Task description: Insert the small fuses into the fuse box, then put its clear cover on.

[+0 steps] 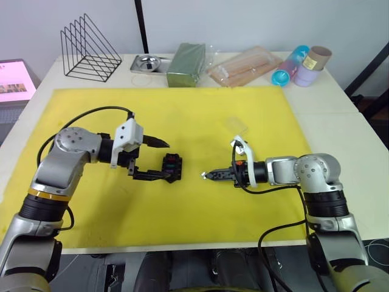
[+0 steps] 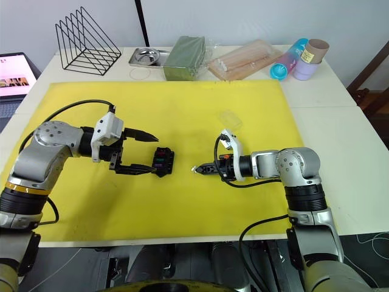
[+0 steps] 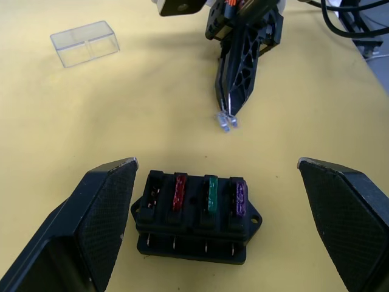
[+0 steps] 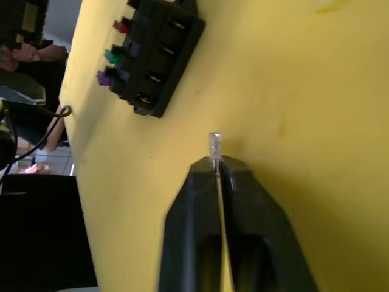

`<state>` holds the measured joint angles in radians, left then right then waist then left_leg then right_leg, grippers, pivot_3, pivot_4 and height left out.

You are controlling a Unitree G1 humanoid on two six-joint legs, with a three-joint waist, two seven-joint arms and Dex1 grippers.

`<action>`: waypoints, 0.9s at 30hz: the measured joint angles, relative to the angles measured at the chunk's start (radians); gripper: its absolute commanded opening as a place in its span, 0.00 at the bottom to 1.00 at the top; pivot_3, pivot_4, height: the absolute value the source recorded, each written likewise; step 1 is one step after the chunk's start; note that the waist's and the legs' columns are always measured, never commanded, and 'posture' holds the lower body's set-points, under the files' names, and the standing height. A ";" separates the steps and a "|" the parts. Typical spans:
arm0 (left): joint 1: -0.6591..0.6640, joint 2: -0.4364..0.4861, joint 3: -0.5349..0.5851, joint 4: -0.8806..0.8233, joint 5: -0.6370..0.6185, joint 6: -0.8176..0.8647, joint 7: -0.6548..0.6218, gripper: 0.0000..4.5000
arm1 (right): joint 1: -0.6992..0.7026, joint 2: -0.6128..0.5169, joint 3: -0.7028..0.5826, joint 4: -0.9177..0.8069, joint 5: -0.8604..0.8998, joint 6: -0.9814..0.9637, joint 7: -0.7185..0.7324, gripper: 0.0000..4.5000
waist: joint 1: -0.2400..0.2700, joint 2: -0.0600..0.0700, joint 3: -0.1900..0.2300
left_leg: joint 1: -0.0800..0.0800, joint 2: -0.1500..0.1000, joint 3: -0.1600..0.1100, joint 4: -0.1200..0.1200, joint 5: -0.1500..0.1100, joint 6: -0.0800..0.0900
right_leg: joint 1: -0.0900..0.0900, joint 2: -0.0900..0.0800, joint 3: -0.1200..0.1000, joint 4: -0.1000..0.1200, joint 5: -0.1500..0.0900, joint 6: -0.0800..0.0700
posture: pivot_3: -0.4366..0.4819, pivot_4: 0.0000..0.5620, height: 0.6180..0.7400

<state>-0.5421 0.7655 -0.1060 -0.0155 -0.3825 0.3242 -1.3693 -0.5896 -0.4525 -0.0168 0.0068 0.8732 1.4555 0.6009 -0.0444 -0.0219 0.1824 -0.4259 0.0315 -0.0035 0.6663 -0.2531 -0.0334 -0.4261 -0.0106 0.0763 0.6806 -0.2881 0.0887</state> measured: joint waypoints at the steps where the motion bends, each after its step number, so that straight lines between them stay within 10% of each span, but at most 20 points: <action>1: 0.000 0.000 0.000 0.000 0.000 0.000 0.000 1.00 | 0.000 0.000 0.000 0.000 -0.003 0.000 0.002 0.01 | 0.000 0.000 0.000 | 0.000 0.000 0.000 0.000 0.000 0.000 | 0.000 0.000 0.000 0.000 0.000 0.000 | 0.48 0.27 1.00; 19: -0.001 0.038 0.005 0.035 0.001 -0.008 -0.025 1.00 | -0.265 -0.199 0.287 -0.200 -0.174 -0.210 0.183 0.01 | 0.000 0.001 0.001 | 0.000 0.000 0.000 0.000 0.000 0.000 | -0.001 0.000 0.000 0.000 0.000 0.000 | 0.48 0.27 1.00; 27: -0.024 0.038 0.004 0.104 0.026 -0.051 -0.026 1.00 | -0.493 -0.089 0.510 -0.133 -0.375 -0.353 0.241 0.01 | 0.001 0.001 0.001 | -0.001 0.000 0.000 0.000 0.000 0.000 | -0.002 -0.001 -0.001 0.000 0.000 0.000 | 0.48 0.27 1.00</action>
<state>-0.5660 0.8033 -0.1023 0.0883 -0.3563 0.2737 -1.3950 -1.0827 -0.5413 0.4929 -0.1263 0.4986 1.1021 0.8421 -0.0434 -0.0209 0.1829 -0.4266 0.0316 -0.0035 0.6661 -0.2531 -0.0335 -0.4277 -0.0115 0.0754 0.6810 -0.2882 0.0885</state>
